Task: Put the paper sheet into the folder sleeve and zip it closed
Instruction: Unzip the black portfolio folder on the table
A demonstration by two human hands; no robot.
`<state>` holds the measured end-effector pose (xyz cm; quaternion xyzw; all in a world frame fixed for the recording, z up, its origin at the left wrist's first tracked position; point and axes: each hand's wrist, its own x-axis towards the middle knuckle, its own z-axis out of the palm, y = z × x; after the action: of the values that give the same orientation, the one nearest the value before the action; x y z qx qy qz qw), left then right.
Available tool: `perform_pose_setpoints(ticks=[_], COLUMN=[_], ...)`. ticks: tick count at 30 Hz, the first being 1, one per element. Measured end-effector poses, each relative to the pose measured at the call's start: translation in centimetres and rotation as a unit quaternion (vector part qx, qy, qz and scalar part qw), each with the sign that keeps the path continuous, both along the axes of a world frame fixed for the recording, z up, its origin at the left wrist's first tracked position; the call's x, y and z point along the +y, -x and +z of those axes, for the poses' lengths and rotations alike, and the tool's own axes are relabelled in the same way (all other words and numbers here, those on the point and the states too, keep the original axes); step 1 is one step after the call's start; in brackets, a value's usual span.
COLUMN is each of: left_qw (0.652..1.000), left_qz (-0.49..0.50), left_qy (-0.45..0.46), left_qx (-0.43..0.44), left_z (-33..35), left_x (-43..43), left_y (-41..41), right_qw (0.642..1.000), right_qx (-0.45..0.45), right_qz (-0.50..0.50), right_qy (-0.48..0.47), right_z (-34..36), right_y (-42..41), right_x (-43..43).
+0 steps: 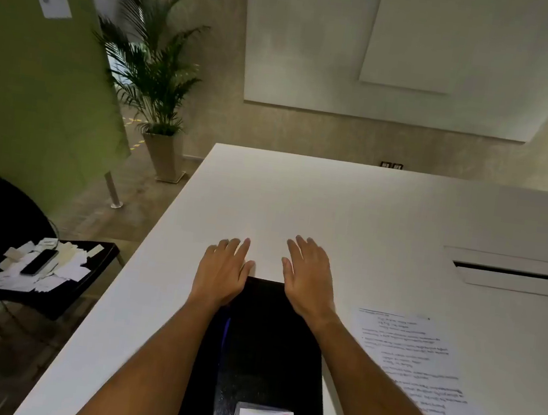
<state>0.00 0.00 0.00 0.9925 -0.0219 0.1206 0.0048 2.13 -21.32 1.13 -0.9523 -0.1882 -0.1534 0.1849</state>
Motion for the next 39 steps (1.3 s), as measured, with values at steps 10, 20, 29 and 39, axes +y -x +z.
perform_pose_setpoints(ticks=[10,20,29,39], left_qw=[0.998,0.996,0.992,0.99], left_qz=[0.053,0.066,0.068,0.082], left_qy=[0.027,0.061,0.098,0.106], left_qx=[-0.002,-0.028,-0.043,-0.053], left_z=[-2.6,-4.9,-6.1,-7.0], left_x=[1.9,2.3,2.8,3.3], left_y=[2.4,1.9,1.5,1.4], right_qw=[0.994,0.986,0.966,0.946], right_qx=[0.066,0.074,0.144,0.202], right_qz=[0.084,0.126,0.191,0.249], right_qy=[0.035,0.079,0.096,0.049], right_z=[-4.0,-4.6,-3.2,-2.0], right_y=[1.0,-1.5,-5.0,-8.1], right_x=[1.2,3.8,8.7,9.9])
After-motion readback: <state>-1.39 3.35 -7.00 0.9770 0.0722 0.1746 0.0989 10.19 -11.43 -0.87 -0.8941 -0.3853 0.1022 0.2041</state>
